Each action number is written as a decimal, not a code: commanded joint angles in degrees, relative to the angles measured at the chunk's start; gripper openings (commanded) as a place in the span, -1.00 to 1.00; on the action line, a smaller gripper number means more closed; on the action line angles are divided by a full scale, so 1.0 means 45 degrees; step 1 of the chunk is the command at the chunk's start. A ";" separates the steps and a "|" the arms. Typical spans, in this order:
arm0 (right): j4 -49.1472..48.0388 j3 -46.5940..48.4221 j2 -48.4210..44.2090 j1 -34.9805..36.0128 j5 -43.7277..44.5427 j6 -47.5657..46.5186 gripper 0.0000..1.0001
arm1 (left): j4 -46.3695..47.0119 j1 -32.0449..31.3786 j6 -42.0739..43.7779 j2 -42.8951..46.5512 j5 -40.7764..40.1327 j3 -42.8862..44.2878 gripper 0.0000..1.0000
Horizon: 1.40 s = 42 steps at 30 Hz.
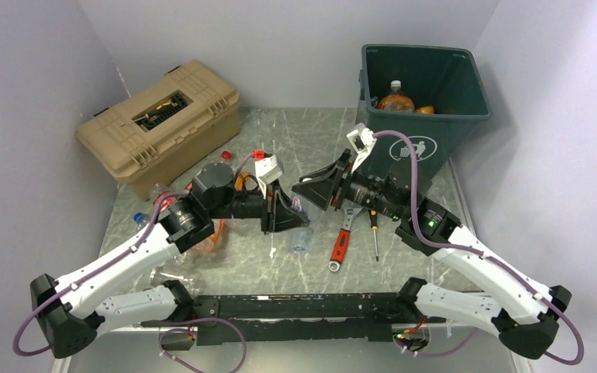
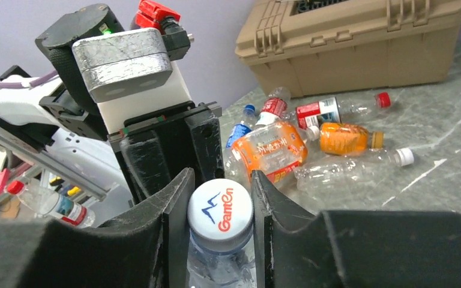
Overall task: Put the plastic bottles in the bin
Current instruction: Pick up the plastic bottle at the center of the board, then place the plastic bottle in the trash bin.
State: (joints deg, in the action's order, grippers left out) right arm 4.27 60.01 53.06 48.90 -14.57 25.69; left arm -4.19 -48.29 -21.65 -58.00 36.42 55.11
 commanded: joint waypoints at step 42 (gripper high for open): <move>0.0226 1.1401 1.0032 -1.0205 1.0197 -0.2083 -1.00 | -0.4948 -0.0029 0.2684 0.6599 -1.4398 -0.0302 0.99</move>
State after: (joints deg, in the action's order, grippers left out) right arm 3.49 110.63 96.68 3.36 34.04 11.51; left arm -27.29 -48.47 -11.09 -28.62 -22.98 54.68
